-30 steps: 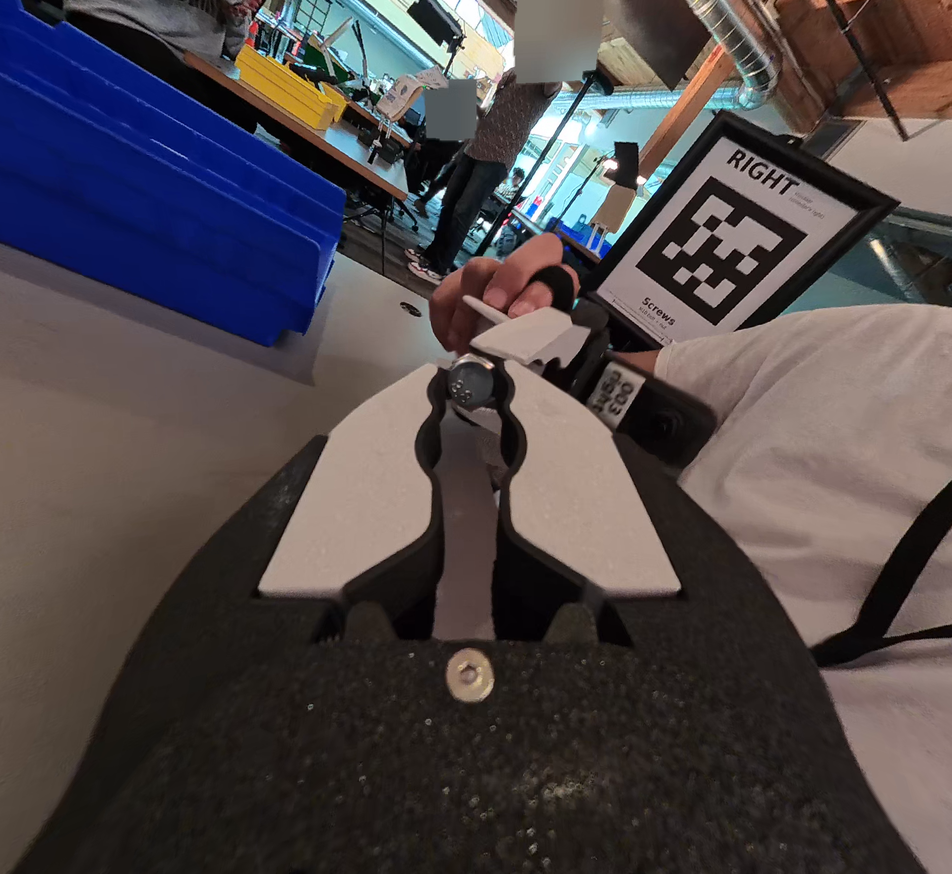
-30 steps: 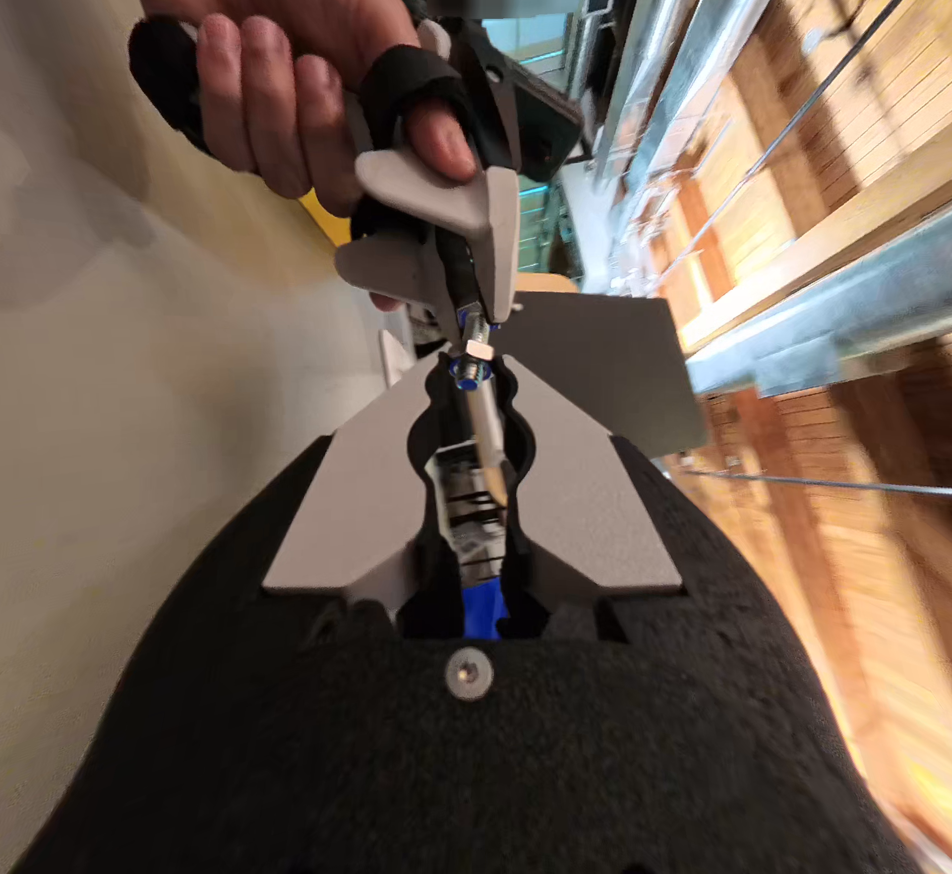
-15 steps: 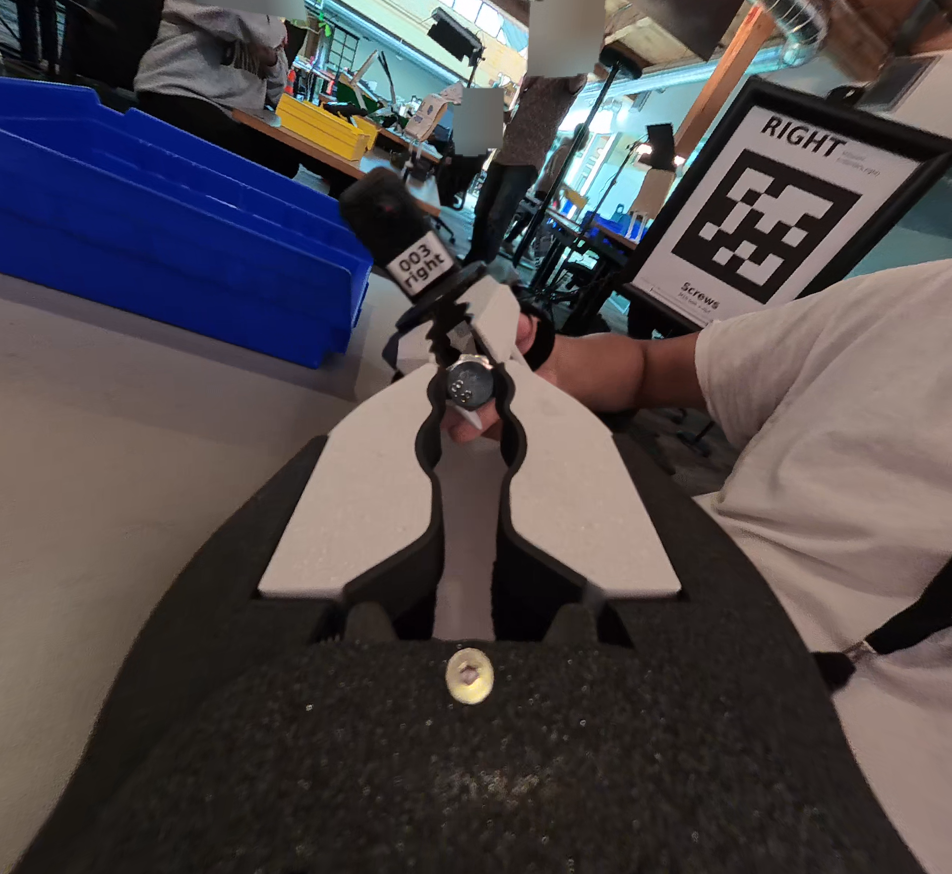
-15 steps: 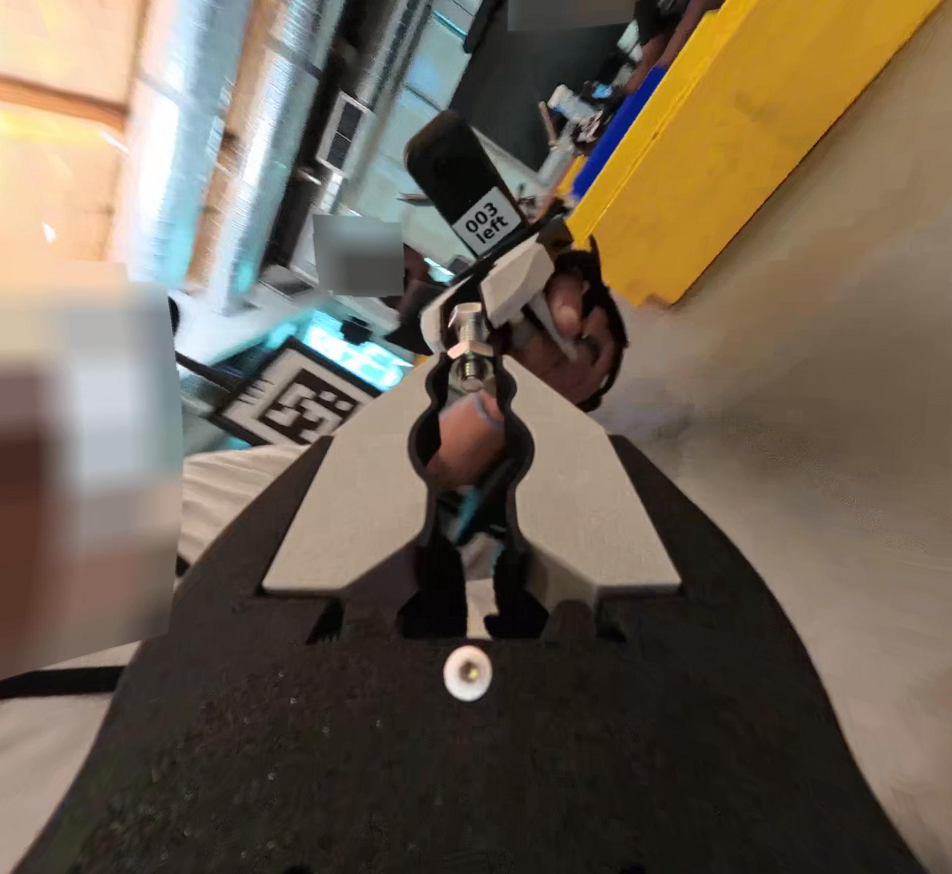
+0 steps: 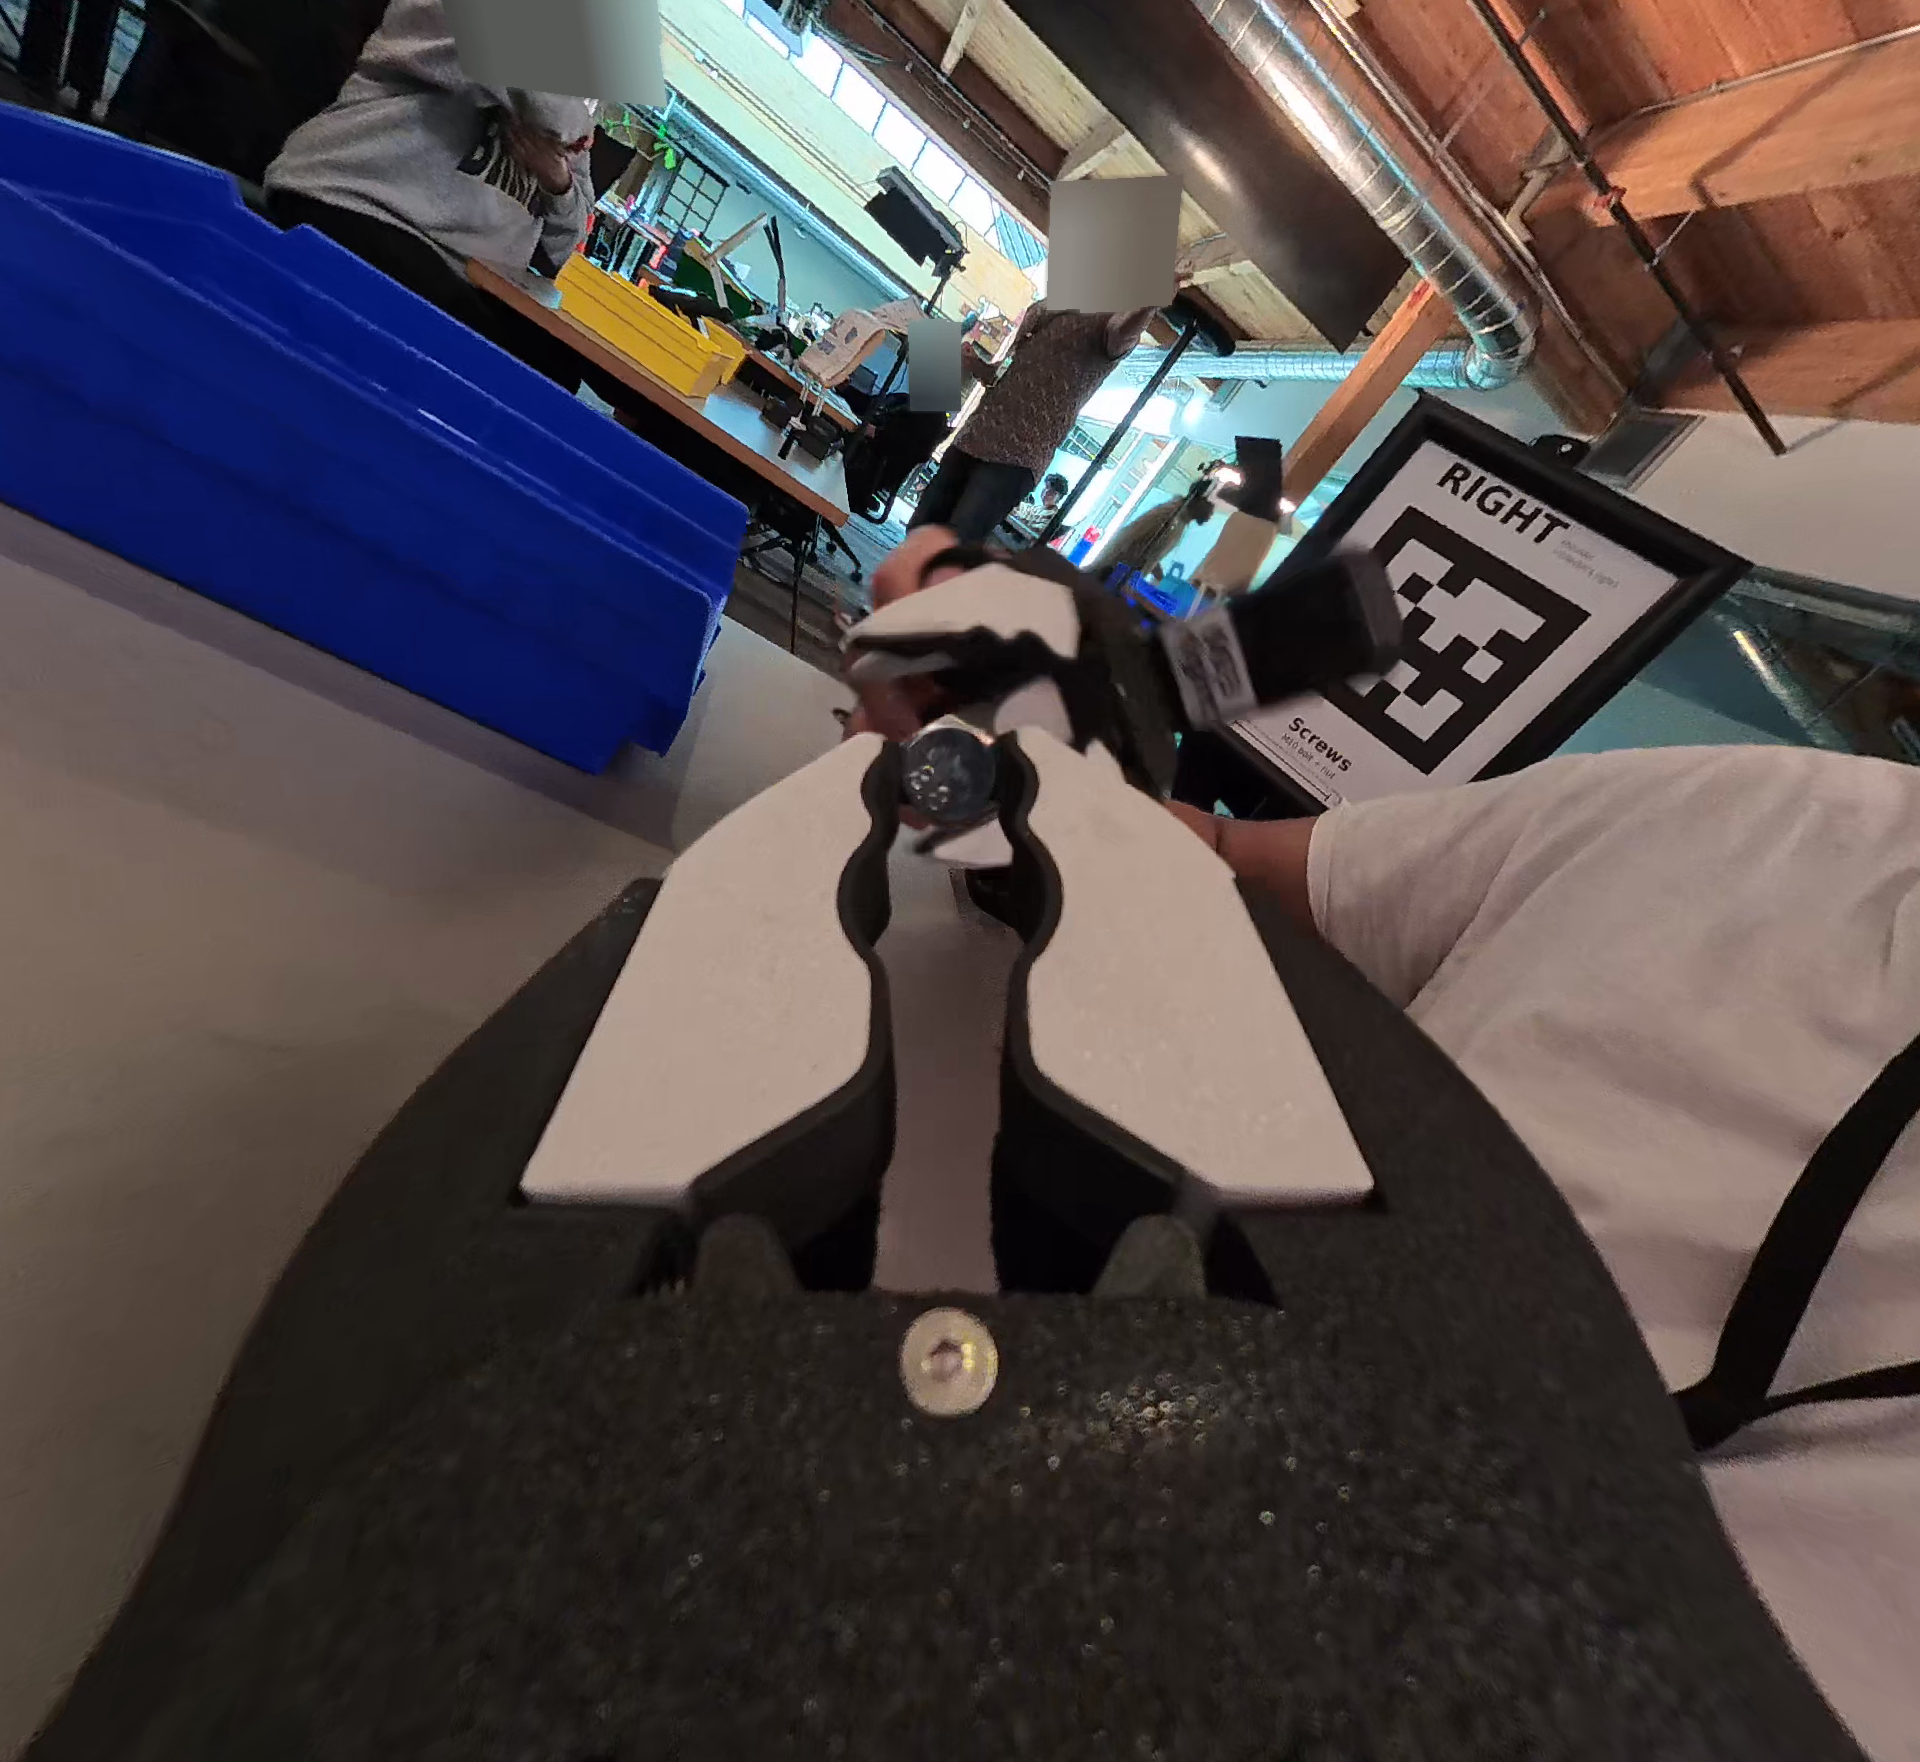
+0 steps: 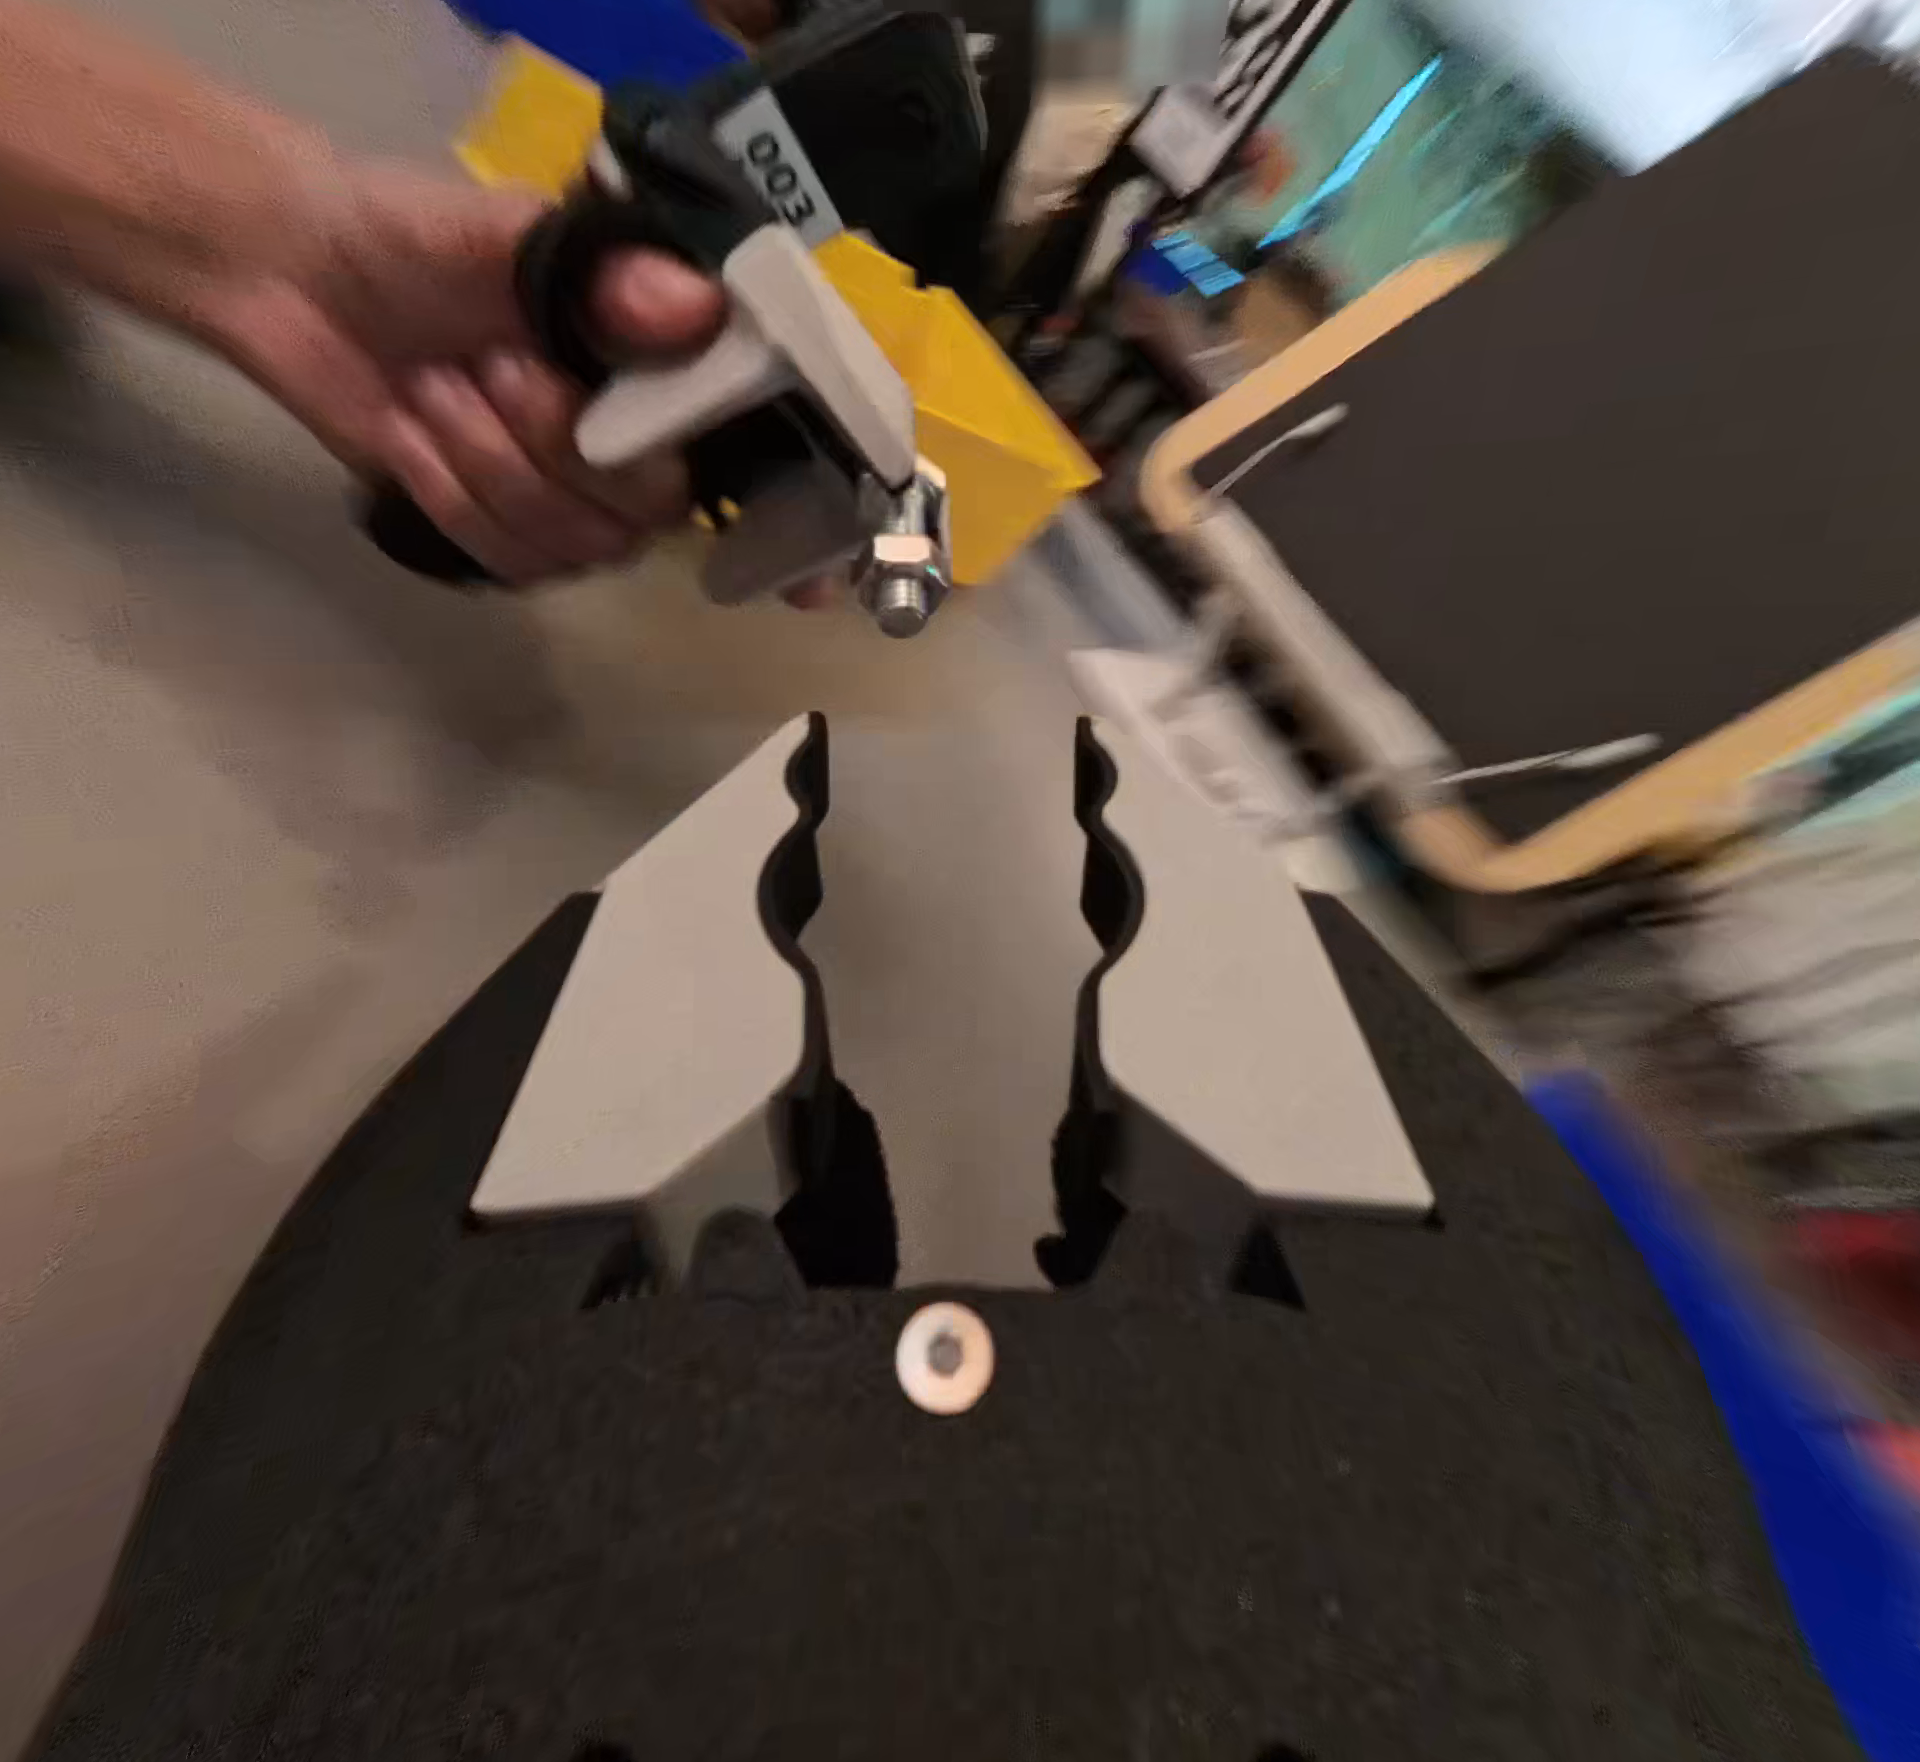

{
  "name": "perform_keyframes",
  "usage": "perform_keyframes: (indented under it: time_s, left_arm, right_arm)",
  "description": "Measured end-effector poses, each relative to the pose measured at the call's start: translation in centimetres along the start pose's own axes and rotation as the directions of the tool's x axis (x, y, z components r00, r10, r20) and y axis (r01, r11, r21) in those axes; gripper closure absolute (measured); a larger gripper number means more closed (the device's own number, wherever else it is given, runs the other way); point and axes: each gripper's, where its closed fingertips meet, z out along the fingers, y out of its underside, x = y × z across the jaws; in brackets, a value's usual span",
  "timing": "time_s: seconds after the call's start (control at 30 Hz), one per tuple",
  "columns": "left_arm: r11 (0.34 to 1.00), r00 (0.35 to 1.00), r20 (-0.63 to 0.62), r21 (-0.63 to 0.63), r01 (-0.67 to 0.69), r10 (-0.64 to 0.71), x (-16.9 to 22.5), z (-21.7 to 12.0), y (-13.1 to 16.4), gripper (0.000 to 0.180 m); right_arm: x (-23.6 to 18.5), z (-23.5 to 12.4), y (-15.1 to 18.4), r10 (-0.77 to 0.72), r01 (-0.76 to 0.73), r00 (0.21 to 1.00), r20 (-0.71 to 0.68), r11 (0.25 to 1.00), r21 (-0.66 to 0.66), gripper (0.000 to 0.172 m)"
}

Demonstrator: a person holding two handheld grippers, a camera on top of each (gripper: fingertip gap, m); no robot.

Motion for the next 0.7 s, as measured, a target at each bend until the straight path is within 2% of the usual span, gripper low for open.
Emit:
perform_keyframes:
  time_s: [0.03,0.07,0.13,0.17,0.3,0.37,0.4,0.47,0.57,0.63,0.67,0.7]
  left_arm:
    - [1.000,1.000,0.000,-0.003,0.010,-0.010,-0.1,0.0,0.1,0.163]
    - [1.000,1.000,-0.003,-0.009,0.019,-0.019,-0.1,0.1,0.3,0.163]
    - [0.999,0.999,-0.009,-0.020,0.031,-0.031,-0.1,0.3,0.5,0.163]
    - [0.999,0.999,-0.018,-0.028,0.037,-0.038,-0.1,0.4,0.7,0.163]
    - [0.996,0.996,-0.057,-0.067,0.058,-0.062,0.5,1.0,1.6,0.164]
    - [0.995,0.996,-0.063,-0.078,0.057,-0.062,0.8,1.3,1.8,0.164]
    - [0.995,0.996,-0.068,-0.083,0.052,-0.058,1.0,1.4,1.9,0.164]
    - [0.995,0.998,-0.050,-0.094,0.031,-0.036,0.9,1.4,2.0,0.164]
    - [0.995,0.999,-0.051,-0.102,0.008,-0.014,0.9,1.3,2.1,0.163]
    - [0.996,0.998,-0.068,-0.084,0.005,-0.010,1.1,1.2,1.8,0.163]
    - [0.997,0.997,-0.079,-0.075,-0.001,-0.005,1.3,1.2,1.6,0.163]
    - [0.998,0.996,-0.088,-0.068,-0.008,0.002,1.5,1.1,1.5,0.163]
  right_arm:
    - [0.1,-0.2,-0.5,-0.211,0.211,0.972,-0.103,0.977,-0.010,0.125]
    - [-0.3,-0.5,-1.1,-0.397,0.399,0.903,-0.166,0.917,-0.022,0.128]
    - [-1.5,-0.6,-1.6,-0.615,0.622,0.755,-0.228,0.782,-0.051,0.133]
    - [-2.0,-0.5,-1.6,-0.649,0.656,0.724,-0.234,0.753,-0.057,0.133]
    - [-2.3,-0.2,-1.4,-0.673,0.679,0.700,-0.241,0.731,-0.071,0.136]
    - [-2.2,-0.5,-2.0,-0.670,0.685,0.693,-0.269,0.727,-0.047,0.152]
    - [-2.3,-0.6,-2.2,-0.667,0.686,0.693,-0.273,0.727,-0.034,0.154]
    - [-2.2,-0.5,-1.9,-0.610,0.622,0.757,-0.233,0.783,-0.028,0.154]
    - [-2.1,-0.5,-2.0,-0.347,0.354,0.932,-0.109,0.934,0.051,0.154]
    - [-2.0,-0.5,-2.4,-0.045,0.043,0.999,0.016,0.994,0.100,0.154]
    - [-2.0,-0.4,-2.6,0.140,-0.152,0.985,0.098,0.981,0.117,0.154]
    - [-1.9,-0.4,-2.8,0.320,-0.345,0.929,0.186,0.931,0.120,0.154]
